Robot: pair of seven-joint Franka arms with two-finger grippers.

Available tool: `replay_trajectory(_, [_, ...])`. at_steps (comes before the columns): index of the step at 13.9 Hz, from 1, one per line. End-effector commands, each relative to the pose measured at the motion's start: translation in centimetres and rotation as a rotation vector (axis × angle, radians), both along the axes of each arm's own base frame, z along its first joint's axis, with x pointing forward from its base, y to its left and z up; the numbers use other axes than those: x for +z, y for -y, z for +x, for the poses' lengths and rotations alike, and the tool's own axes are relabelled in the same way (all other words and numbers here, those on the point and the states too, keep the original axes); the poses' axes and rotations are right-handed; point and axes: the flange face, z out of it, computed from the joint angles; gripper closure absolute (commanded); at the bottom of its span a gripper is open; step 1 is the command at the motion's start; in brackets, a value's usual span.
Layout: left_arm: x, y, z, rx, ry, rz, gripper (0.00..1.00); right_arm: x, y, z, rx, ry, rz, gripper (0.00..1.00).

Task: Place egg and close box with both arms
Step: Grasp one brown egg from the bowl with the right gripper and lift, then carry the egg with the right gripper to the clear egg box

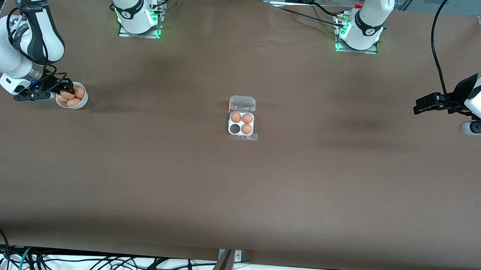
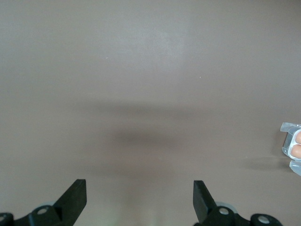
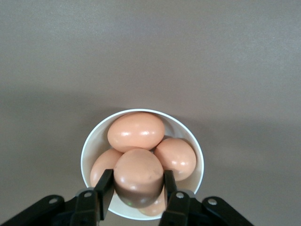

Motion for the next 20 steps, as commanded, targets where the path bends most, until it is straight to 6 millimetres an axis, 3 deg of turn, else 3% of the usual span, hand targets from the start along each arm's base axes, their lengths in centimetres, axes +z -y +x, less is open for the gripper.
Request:
replay_trajectory(1, [0.6, 0.0, 0.2, -0.015, -0.001, -0.023, 0.0, 0.2, 0.0, 1.0, 0.006, 0.015, 0.004, 0.65])
replay_trajectory(7, [0.6, 0.0, 0.2, -0.015, -0.003, -0.021, 0.0, 1.6, -0.1, 2.0, 0.017, 0.022, 0.008, 0.69])
replay_trajectory(11, [0.7, 0.0, 0.1, -0.016, -0.004, -0.023, 0.0, 5.4, -5.4, 7.1, 0.008, -0.029, 0.036, 0.69])
replay_trajectory(13, [0.7, 0.0, 0.1, -0.016, -0.004, -0.023, 0.0, 7.5, -10.0, 10.1, -0.018, -0.051, 0.037, 0.69])
replay_trajectory(15, [0.7, 0.0, 0.1, -0.016, -0.004, -0.021, 0.0, 9.1, -16.2, 12.3, -0.079, -0.063, 0.018, 0.69])
replay_trajectory(20, [0.7, 0.0, 0.1, -0.016, -0.004, -0.021, 0.0, 9.4, -32.6, 14.3, -0.211, -0.033, -0.044, 0.69])
